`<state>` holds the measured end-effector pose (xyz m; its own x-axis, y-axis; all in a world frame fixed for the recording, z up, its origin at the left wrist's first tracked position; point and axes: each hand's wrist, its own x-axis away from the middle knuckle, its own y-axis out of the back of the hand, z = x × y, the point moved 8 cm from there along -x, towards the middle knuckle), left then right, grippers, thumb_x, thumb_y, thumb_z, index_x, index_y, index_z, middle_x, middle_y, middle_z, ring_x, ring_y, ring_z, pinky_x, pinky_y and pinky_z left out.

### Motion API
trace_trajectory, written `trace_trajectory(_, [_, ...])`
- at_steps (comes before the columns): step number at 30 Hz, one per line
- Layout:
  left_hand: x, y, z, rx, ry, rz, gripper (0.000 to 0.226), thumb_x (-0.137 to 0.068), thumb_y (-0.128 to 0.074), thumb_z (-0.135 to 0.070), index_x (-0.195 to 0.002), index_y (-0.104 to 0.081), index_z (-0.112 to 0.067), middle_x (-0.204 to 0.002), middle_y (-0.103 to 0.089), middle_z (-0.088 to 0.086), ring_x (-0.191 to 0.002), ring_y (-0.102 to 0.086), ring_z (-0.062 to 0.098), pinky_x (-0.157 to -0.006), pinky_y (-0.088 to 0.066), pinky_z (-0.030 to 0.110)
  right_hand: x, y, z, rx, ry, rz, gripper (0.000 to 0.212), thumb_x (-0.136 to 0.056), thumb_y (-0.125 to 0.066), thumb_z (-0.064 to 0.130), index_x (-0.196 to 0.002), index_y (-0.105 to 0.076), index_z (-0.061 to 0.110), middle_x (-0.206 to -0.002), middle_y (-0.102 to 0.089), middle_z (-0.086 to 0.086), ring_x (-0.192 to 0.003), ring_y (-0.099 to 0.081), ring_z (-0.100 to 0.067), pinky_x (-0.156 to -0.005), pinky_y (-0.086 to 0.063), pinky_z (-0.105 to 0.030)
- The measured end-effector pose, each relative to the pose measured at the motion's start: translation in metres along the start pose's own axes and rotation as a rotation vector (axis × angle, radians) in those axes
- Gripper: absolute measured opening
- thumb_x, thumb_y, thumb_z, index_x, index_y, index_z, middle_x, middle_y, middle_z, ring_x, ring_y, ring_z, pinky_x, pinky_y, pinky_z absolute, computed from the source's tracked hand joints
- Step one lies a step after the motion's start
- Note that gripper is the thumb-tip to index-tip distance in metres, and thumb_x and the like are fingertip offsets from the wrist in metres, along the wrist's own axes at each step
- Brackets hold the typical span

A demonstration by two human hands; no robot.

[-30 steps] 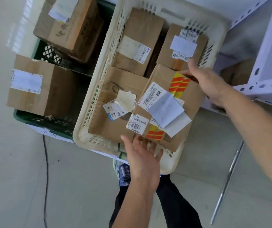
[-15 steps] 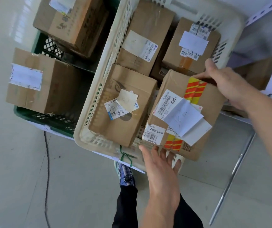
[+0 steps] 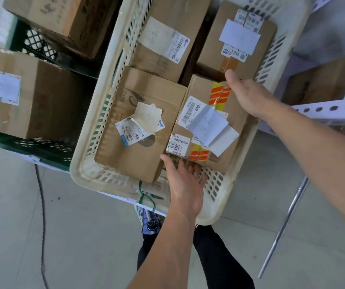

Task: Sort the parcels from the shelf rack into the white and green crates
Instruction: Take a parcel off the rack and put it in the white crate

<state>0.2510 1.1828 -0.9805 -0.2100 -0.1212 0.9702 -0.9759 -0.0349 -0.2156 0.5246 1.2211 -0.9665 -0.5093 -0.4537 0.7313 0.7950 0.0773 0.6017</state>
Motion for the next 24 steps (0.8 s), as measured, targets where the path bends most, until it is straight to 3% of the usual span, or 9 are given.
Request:
trace_trajectory(3, [-0.007,0.0,0.004,-0.035,-0.009,0.037,0.103,-0.091,-0.02,-0.094,-0.169,-0.033,-0.027,-0.167,-0.045,0.006,-0.155,-0.041,0.027,-0.13,-0.026,0.052,-0.003,0.001,-0.004,0.124,-0.006,-0.116,0.088,-0.107,-0.007,0.068,-0.131,-0.069,0.012,-0.123,-0.066,-0.027,-0.122,-0.058,-0.045,-0.096,-0.043,-0.048])
trace_trajectory(7, [-0.012,0.005,0.005,-0.087,-0.017,0.063,0.104,-0.093,-0.019,-0.093,-0.171,-0.028,-0.025,-0.171,-0.04,0.006,-0.158,-0.037,0.026,-0.131,-0.024,0.054,0.001,-0.006,-0.001,0.112,0.029,-0.139,0.076,-0.111,-0.009,0.061,-0.149,-0.058,0.017,-0.141,-0.061,-0.026,-0.136,-0.051,-0.045,-0.111,-0.038,-0.052])
trace_trajectory(12, [0.013,0.021,-0.007,-0.306,-0.078,0.046,0.097,-0.099,-0.017,-0.085,-0.17,-0.03,-0.021,-0.171,-0.042,0.007,-0.154,-0.046,0.023,-0.129,-0.03,0.055,0.039,0.006,-0.002,-0.143,0.093,-0.278,0.064,-0.113,-0.017,0.055,-0.146,-0.056,0.019,-0.147,-0.059,-0.016,-0.139,-0.051,-0.034,-0.106,-0.037,-0.041])
trace_trajectory(16, [0.057,0.032,-0.034,-0.535,-0.189,0.073,0.093,-0.099,-0.016,-0.084,-0.165,-0.041,-0.024,-0.163,-0.053,-0.001,-0.145,-0.053,0.013,-0.128,-0.032,0.05,0.106,0.021,-0.004,-0.526,0.11,-0.414,0.061,-0.11,-0.02,0.061,-0.158,-0.047,0.034,-0.166,-0.045,0.009,-0.152,-0.036,-0.004,-0.126,-0.024,-0.029])
trace_trajectory(20, [0.106,0.017,-0.063,-0.711,-0.266,0.212,0.099,-0.09,-0.018,-0.095,-0.164,-0.041,-0.034,-0.164,-0.05,-0.013,-0.148,-0.046,0.003,-0.125,-0.032,0.043,0.178,0.027,-0.013,-0.719,0.109,-0.509,0.059,-0.109,-0.024,0.053,-0.159,-0.046,0.029,-0.16,-0.042,0.016,-0.127,-0.032,0.034,-0.106,-0.021,0.006])
trace_trajectory(22, [0.128,0.002,-0.072,-0.782,-0.299,0.279,0.096,-0.089,-0.019,-0.091,-0.164,-0.041,-0.036,-0.163,-0.049,-0.019,-0.15,-0.044,0.002,-0.122,-0.032,0.04,0.211,0.027,-0.023,-0.801,0.096,-0.549,0.062,-0.105,-0.026,0.058,-0.158,-0.045,0.032,-0.155,-0.04,0.021,-0.135,-0.035,0.025,-0.116,-0.023,-0.003])
trace_trajectory(24, [0.148,-0.015,-0.074,-0.848,-0.318,0.336,0.093,-0.09,-0.019,-0.09,-0.164,-0.041,-0.037,-0.157,-0.052,-0.026,-0.149,-0.044,0.0,-0.122,-0.031,0.04,0.241,0.024,-0.038,-0.875,0.084,-0.568,0.064,-0.101,-0.024,0.069,-0.156,-0.043,0.041,-0.158,-0.038,0.027,-0.15,-0.032,0.01,-0.13,-0.023,-0.029])
